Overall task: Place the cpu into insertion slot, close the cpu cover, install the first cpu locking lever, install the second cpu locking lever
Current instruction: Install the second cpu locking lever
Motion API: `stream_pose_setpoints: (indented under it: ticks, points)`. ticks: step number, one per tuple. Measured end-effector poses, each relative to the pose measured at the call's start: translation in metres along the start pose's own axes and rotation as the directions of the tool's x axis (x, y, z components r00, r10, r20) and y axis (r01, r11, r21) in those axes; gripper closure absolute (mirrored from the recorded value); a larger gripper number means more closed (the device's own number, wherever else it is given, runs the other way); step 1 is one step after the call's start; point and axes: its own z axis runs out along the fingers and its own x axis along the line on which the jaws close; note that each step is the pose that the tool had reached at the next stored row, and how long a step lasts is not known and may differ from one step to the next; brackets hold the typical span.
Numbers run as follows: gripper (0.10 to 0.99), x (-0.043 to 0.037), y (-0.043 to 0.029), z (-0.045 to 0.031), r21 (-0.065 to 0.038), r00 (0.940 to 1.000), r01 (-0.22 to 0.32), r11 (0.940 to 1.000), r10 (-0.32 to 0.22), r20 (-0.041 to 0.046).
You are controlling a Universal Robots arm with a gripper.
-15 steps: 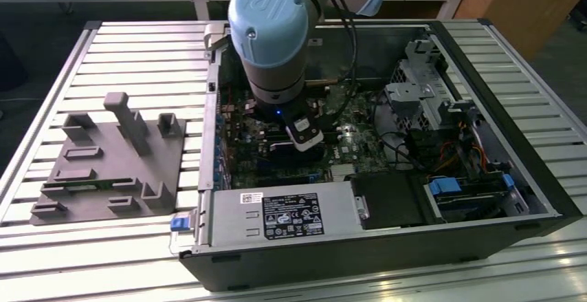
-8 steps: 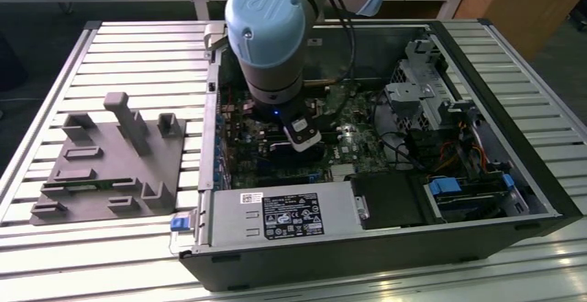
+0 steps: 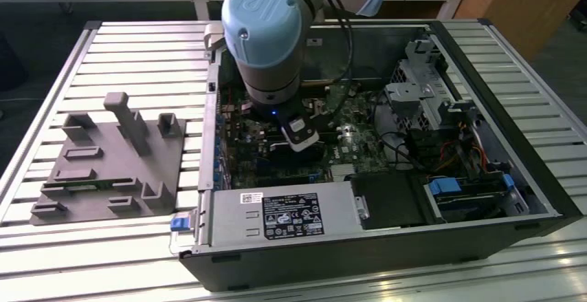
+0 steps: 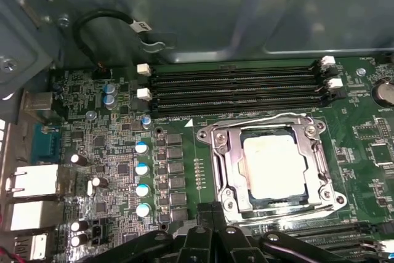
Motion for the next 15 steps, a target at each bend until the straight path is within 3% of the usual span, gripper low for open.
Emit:
stream_pose_setpoints:
  ticks: [5,12,14,15]
  points:
    - [0.98,0.0,0.0016,-0.0024,-0.001,1.0,0.0,1.0,0.0,0.0002]
    - [0.98,-0.0016,0.0097,-0.0232,0.001,1.0,0.0,1.0,0.0,0.0]
    - [0.98,-0.002,0.0113,-0.0272,0.007,1.0,0.001,1.0,-0.001,0.0005]
    - [0.98,-0.0022,0.0119,-0.028,0.016,1.0,0.002,0.9999,-0.002,0.0015]
